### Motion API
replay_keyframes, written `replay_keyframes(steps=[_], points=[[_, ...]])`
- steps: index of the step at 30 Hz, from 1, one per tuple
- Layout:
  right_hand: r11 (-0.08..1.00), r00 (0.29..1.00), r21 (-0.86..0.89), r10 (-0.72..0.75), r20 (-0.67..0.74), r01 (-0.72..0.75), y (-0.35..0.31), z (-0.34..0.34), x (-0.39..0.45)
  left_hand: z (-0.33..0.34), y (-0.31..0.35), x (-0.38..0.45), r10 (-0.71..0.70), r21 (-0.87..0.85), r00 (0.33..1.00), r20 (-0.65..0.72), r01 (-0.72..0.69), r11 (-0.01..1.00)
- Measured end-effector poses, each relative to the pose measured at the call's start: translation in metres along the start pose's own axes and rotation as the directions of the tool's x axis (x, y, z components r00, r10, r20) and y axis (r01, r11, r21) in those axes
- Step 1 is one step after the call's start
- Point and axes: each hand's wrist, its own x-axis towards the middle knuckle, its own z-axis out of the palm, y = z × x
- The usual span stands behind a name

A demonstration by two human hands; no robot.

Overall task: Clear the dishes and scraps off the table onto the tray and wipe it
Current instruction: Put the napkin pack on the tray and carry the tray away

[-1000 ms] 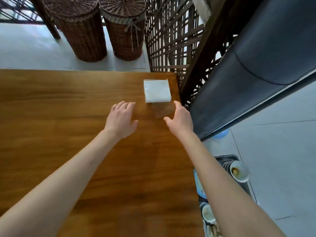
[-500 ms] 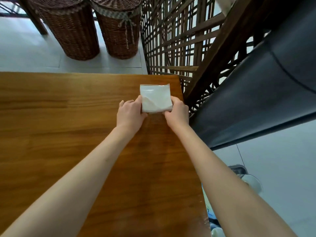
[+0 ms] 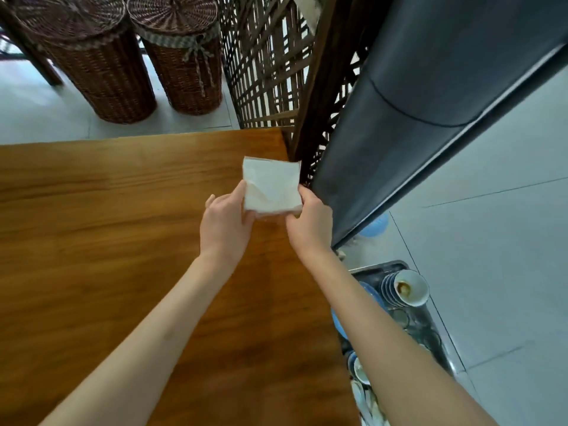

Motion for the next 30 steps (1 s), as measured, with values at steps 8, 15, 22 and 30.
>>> replay_keyframes(steps=[8,15,22,30], points=[[1.000,1.000,0.019,0.017,-0.004,-0.017,0.032,-0.079,-0.067,0.014,0.070,-0.080,-0.033,0.015,0.999,0.007,0.033,0.999],[0.999,0.997,-0.032,-0.001,0.076,0.004,0.108,-0.159,-0.107,0.063,0.160,-0.147,-0.130,-0.038,0.992,0.001,0.129,0.991],[0.990,0.983,-0.120,-0.050,0.177,0.072,0.209,-0.199,-0.117,0.165,0.210,-0.203,-0.297,-0.095,0.955,0.021,0.298,0.950],[0.971,0.932,-0.236,0.046,0.358,0.043,0.308,-0.164,-0.106,0.265,0.184,-0.223,-0.453,0.016,0.885,0.111,0.454,0.891]])
